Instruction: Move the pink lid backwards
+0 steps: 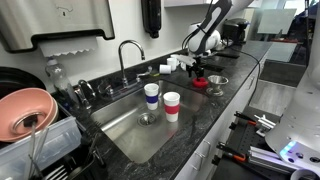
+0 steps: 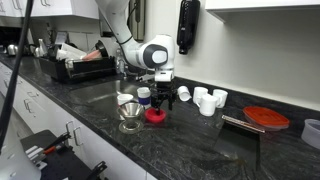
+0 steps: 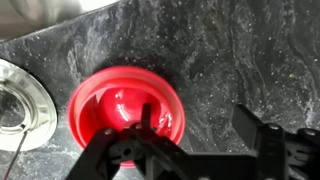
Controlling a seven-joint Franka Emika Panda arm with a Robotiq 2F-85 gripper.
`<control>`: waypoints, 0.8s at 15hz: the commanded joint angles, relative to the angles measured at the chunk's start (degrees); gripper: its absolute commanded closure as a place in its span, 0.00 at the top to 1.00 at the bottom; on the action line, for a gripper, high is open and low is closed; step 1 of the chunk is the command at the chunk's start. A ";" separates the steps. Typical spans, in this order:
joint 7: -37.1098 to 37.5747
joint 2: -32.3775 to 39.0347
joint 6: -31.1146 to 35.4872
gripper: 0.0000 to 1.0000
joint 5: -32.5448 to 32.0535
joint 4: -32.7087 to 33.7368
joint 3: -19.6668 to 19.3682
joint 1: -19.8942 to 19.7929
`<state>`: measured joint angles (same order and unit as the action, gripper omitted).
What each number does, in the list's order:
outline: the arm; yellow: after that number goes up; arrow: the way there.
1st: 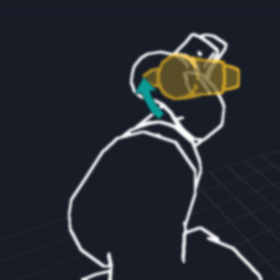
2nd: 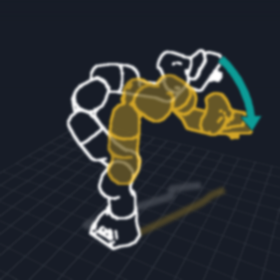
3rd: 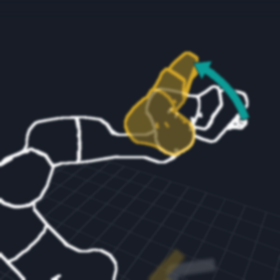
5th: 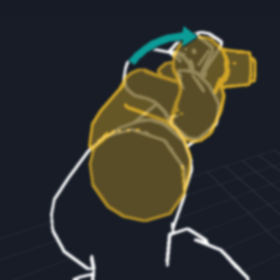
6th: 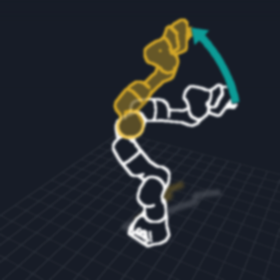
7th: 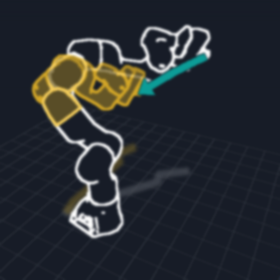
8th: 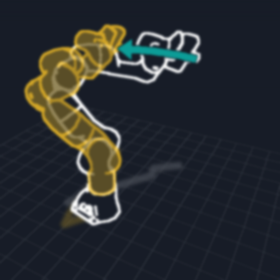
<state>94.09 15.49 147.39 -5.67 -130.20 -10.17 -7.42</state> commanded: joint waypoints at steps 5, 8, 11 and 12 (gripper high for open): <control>-1.89 1.29 -2.24 0.23 6.25 2.12 -0.69 0.74; -1.51 1.38 -2.32 0.04 7.06 2.53 -0.81 0.83; -0.85 1.19 -1.91 0.03 7.23 3.06 -1.09 0.95; -0.78 1.08 -1.83 0.04 7.26 3.27 -1.16 0.96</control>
<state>93.68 16.15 146.34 0.18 -128.39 -10.41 -7.22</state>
